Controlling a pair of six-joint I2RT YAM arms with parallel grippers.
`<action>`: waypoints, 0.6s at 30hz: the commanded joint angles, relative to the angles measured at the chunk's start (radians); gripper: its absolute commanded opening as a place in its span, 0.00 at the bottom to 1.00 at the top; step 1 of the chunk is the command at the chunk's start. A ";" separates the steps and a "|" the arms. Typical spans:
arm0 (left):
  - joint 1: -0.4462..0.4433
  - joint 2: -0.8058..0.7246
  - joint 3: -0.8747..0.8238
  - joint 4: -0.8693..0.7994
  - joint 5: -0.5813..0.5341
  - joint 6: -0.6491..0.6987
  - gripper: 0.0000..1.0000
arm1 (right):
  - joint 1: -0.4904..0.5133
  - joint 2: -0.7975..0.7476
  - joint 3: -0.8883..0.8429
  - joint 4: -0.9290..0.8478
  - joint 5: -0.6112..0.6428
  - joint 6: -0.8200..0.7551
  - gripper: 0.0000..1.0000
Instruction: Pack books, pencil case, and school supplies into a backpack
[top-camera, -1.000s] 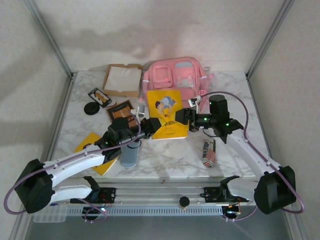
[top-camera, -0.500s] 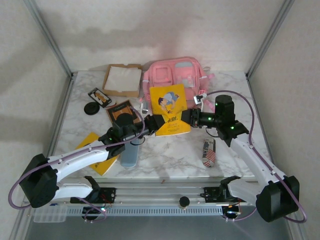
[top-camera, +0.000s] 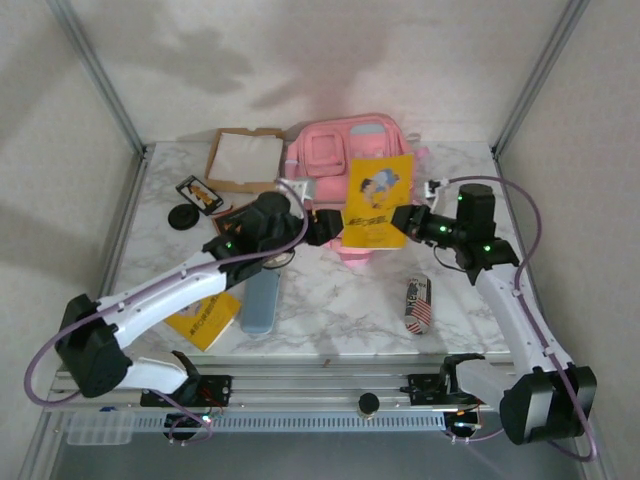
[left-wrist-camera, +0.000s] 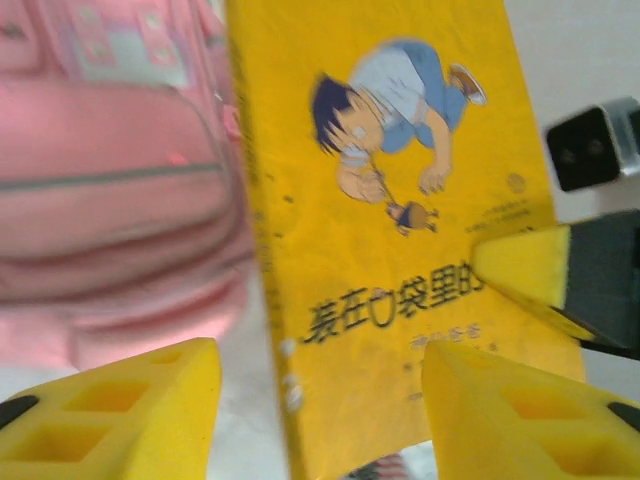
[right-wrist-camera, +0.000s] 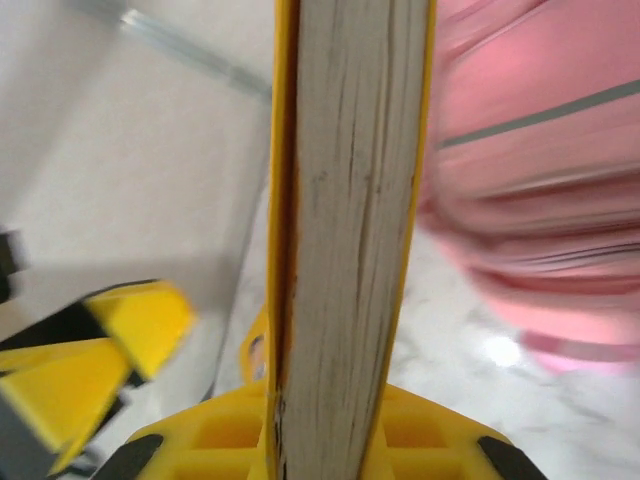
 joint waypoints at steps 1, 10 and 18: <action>0.008 0.104 0.111 -0.217 -0.141 0.335 0.60 | -0.079 -0.018 0.035 -0.031 0.074 -0.058 0.00; 0.009 0.417 0.312 -0.199 -0.111 0.663 0.73 | -0.220 -0.005 -0.020 0.005 0.119 -0.050 0.00; 0.013 0.645 0.503 -0.273 -0.119 0.812 0.84 | -0.299 -0.003 -0.030 -0.019 0.094 -0.069 0.00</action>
